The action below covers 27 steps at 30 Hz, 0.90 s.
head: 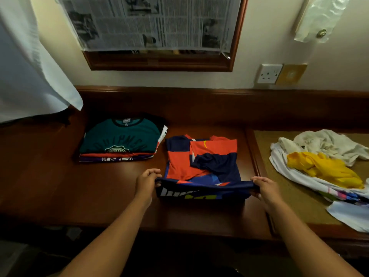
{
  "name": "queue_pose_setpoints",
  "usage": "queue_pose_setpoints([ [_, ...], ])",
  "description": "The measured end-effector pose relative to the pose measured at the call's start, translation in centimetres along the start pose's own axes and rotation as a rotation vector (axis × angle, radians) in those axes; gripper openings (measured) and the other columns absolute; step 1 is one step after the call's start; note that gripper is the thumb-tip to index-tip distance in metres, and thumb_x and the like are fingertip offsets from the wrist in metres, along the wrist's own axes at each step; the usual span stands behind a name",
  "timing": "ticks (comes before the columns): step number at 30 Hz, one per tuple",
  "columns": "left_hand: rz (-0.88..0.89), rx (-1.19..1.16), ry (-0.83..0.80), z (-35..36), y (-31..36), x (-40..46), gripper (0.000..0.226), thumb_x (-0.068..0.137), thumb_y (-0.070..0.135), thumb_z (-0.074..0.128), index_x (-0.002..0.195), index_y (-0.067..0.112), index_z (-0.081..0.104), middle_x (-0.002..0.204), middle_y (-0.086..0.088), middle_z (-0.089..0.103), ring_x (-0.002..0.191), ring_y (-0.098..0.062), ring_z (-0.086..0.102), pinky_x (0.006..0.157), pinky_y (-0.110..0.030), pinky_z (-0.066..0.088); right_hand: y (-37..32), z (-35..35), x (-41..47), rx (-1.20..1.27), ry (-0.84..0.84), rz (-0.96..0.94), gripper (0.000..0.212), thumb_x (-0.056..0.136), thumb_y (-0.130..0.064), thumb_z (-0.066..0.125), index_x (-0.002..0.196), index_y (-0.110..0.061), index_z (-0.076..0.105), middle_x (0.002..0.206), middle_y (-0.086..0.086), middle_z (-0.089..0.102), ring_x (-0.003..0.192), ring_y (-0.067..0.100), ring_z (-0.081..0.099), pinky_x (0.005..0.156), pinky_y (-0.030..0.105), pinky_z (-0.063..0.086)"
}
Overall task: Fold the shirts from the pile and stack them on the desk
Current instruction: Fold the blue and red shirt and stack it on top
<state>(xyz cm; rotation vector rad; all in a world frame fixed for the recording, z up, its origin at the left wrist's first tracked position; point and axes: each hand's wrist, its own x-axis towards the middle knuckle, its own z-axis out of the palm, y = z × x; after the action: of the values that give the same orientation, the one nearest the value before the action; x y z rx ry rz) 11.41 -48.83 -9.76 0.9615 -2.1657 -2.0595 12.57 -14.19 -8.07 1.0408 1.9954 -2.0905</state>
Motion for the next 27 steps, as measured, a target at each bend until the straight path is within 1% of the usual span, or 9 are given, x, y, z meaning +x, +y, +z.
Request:
queue_pose_setpoints([
  [3, -0.014, 0.025, -0.037, 0.8, 1.8, 2.1, 0.036, 0.087, -0.015, 0.032, 0.083, 0.01, 0.057, 0.086, -0.008, 0.057, 0.073, -0.015, 0.054, 0.054, -0.015, 0.048, -2.5, 0.5, 2.2, 0.016, -0.044, 0.016, 0.022, 0.097, 0.001, 0.043, 0.084, -0.006, 0.06, 0.088, 0.012, 0.056, 0.076, 0.022, 0.055, 0.066, 0.032, 0.048],
  [6, -0.005, 0.075, -0.049, 1.6, 3.4, 4.1, 0.03, 0.089, -0.017, 0.037, 0.094, 0.005, 0.057, 0.088, -0.004, 0.056, 0.074, -0.014, 0.055, 0.055, -0.012, 0.05, -4.6, 1.3, 4.4, 0.05, -0.1, 0.063, 0.029, 0.09, 0.009, 0.034, 0.094, -0.002, 0.061, 0.091, 0.013, 0.054, 0.081, 0.025, 0.055, 0.069, 0.033, 0.047],
  [8, -0.009, 0.087, -0.077, 2.1, 4.1, 5.6, 0.027, 0.089, -0.016, 0.043, 0.095, 0.006, 0.058, 0.086, -0.005, 0.057, 0.072, -0.014, 0.055, 0.054, -0.011, 0.049, -5.5, 2.0, 6.2, -0.004, -0.135, 0.043, 0.036, 0.085, 0.016, 0.032, 0.101, -0.001, 0.06, 0.093, 0.014, 0.055, 0.082, 0.025, 0.056, 0.07, 0.033, 0.048],
  [10, -0.005, 0.124, -0.097, 2.6, 4.8, 7.6, 0.024, 0.09, -0.012, 0.047, 0.092, 0.008, 0.061, 0.082, -0.009, 0.058, 0.068, -0.015, 0.055, 0.056, -0.016, 0.049, -6.1, 2.8, 8.1, -0.106, -0.147, -0.006, 0.034, 0.087, 0.017, 0.037, 0.095, -0.005, 0.062, 0.091, 0.014, 0.058, 0.078, 0.024, 0.058, 0.065, 0.029, 0.049],
  [13, 0.051, 0.256, -0.127, 3.3, 5.7, 11.1, 0.018, 0.092, -0.004, 0.052, 0.096, 0.007, 0.065, 0.079, -0.009, 0.061, 0.067, -0.014, 0.054, 0.061, -0.024, 0.045, -7.0, 4.1, 10.8, -0.266, -0.184, -0.098, 0.025, 0.092, 0.008, 0.049, 0.086, -0.012, 0.063, 0.081, 0.011, 0.06, 0.067, 0.021, 0.055, 0.056, 0.025, 0.047],
  [17, 0.054, 0.34, -0.147, 4.7, 7.0, 15.0, 0.016, 0.093, 0.006, 0.056, 0.092, 0.017, 0.068, 0.096, -0.006, 0.066, 0.088, -0.019, 0.061, 0.075, -0.035, 0.051, -8.9, 5.3, 14.0, -0.436, -0.174, -0.17, 0.015, 0.096, -0.008, 0.053, 0.09, -0.013, 0.065, 0.085, 0.006, 0.065, 0.079, 0.019, 0.06, 0.066, 0.031, 0.047],
  [20, 0.047, 0.349, -0.149, 6.1, 8.1, 17.5, 0.015, 0.095, 0.006, 0.054, 0.1, 0.009, 0.067, 0.092, -0.006, 0.063, 0.081, -0.015, 0.057, 0.069, -0.028, 0.047, -10.0, 6.7, 17.6, -0.49, -0.153, -0.16, 0.014, 0.097, -0.009, 0.051, 0.092, -0.013, 0.063, 0.089, 0.007, 0.064, 0.084, 0.022, 0.06, 0.066, 0.03, 0.046],
  [22, 0.035, 0.339, -0.134, 7.2, 8.3, 19.3, 0.016, 0.096, 0.007, 0.053, 0.103, 0.005, 0.067, 0.096, -0.007, 0.063, 0.086, -0.016, 0.057, 0.072, -0.027, 0.044, -9.9, 7.7, 20.2, -0.515, -0.145, -0.135, 0.014, 0.098, -0.011, 0.05, 0.095, -0.015, 0.062, 0.093, 0.008, 0.064, 0.087, 0.023, 0.059, 0.068, 0.031, 0.047],
  [27, -0.021, 0.376, -0.104, 9.7, 7.0, 23.2, 0.014, 0.096, 0.007, 0.053, 0.098, 0.003, 0.066, 0.1, -0.014, 0.066, 0.09, -0.021, 0.058, 0.074, -0.029, 0.045, -8.1, 10.0, 25.1, -0.57, -0.086, -0.062, 0.018, 0.097, -0.014, 0.053, 0.082, -0.019, 0.061, 0.094, 0.013, 0.066, 0.09, 0.032, 0.062, 0.08, 0.044, 0.051],
])
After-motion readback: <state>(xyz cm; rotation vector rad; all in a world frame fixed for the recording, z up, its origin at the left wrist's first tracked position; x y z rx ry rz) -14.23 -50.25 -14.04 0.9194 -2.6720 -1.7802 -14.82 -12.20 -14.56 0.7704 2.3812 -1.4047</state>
